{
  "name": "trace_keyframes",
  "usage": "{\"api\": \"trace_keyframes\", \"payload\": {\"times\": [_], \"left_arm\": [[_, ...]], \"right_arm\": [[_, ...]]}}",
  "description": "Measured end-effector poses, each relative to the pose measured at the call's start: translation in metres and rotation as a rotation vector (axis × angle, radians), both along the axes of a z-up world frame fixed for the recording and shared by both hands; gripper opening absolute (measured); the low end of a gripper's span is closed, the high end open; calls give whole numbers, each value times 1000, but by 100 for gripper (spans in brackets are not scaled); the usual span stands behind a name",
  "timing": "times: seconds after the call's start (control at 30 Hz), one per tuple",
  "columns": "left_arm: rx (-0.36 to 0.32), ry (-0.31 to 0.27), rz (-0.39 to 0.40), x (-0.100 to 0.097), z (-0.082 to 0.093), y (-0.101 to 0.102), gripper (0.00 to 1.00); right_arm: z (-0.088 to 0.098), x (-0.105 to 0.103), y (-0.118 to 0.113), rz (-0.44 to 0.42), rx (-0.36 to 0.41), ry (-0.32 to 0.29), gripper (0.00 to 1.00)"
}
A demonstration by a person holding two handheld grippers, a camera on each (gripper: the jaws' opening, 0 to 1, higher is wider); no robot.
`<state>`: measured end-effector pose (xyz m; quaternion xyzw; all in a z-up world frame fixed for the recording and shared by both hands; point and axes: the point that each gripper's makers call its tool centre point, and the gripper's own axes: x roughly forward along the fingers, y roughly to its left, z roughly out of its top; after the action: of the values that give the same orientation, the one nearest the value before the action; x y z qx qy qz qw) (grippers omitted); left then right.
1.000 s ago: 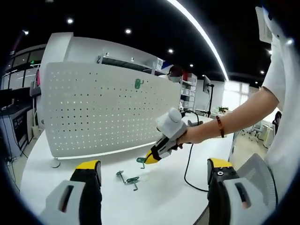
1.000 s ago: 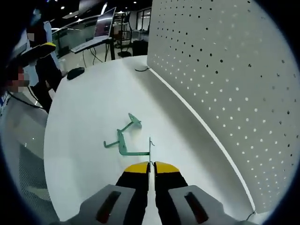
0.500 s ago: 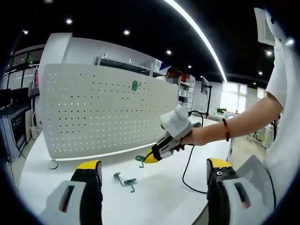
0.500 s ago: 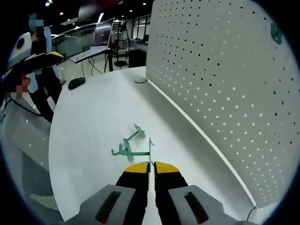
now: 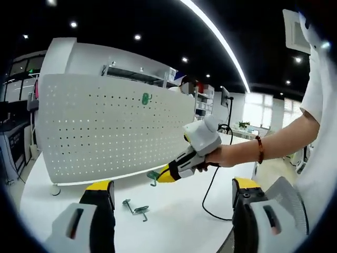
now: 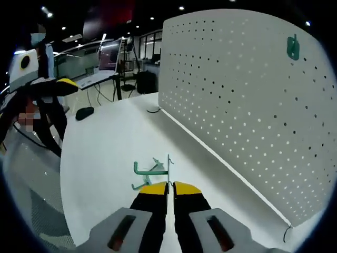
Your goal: Insert the hook assembly into the mounting plate slot until the hook locks in place.
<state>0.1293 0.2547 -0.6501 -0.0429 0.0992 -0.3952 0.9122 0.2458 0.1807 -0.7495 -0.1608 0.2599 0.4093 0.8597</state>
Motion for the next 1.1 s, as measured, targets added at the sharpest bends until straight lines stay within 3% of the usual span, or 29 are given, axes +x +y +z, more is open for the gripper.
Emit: {"api": "trace_keyframes", "payload": {"times": [0.8, 1.1], "left_arm": [[-122, 7, 42, 8, 14, -6, 88], [-146, 11, 58, 12, 18, -7, 82]], "right_arm": [[74, -13, 15, -69, 158, -222, 2], [95, -22, 20, -68, 214, -266, 2]]}}
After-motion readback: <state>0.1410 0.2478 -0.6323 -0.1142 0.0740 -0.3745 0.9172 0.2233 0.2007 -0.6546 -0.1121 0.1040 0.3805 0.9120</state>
